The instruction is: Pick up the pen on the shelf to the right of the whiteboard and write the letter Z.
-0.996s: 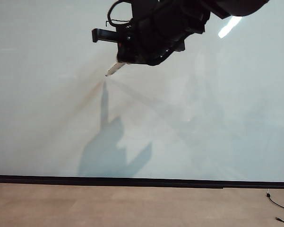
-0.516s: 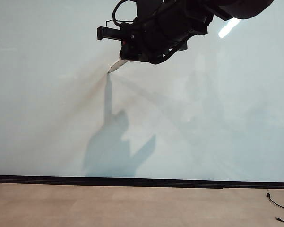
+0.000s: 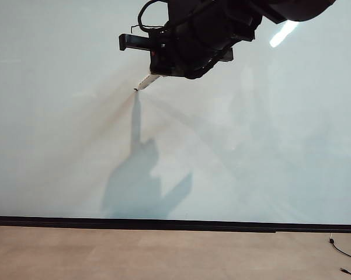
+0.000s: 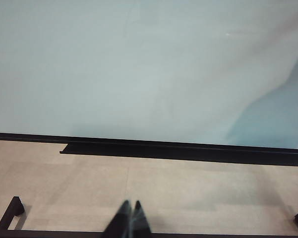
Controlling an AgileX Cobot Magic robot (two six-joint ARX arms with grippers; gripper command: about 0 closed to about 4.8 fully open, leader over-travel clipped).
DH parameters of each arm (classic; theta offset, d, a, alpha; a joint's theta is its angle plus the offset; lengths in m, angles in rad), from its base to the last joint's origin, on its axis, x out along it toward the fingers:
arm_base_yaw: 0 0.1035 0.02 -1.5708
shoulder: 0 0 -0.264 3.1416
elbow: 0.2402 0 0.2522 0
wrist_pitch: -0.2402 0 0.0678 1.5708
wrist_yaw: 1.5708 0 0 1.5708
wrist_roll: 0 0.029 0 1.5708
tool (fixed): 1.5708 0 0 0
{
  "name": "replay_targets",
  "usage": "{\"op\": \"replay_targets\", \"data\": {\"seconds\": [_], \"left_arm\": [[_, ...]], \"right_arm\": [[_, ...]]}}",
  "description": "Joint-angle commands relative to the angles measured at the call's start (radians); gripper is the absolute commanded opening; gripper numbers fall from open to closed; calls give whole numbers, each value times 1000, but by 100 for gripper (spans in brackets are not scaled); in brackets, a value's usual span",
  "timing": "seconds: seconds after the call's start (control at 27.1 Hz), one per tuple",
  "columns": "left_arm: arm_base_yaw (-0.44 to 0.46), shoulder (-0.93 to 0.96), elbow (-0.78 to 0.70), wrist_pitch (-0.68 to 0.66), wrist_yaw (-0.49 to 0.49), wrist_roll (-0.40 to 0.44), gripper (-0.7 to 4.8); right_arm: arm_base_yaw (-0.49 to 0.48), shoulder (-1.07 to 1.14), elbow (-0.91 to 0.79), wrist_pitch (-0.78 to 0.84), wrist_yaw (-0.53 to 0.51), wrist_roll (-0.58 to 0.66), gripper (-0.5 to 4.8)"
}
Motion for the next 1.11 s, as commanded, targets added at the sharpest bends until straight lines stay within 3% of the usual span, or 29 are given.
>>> {"op": "replay_targets", "data": {"seconds": [0.04, 1.11], "left_arm": [[0, 0, 2, 5, 0, 5, -4], [0, 0, 2, 5, 0, 5, -4]], "right_arm": [[-5, -23, 1, -15, 52, 3, -6], [-62, -214, -161, -62, 141, -9, -6]]}}
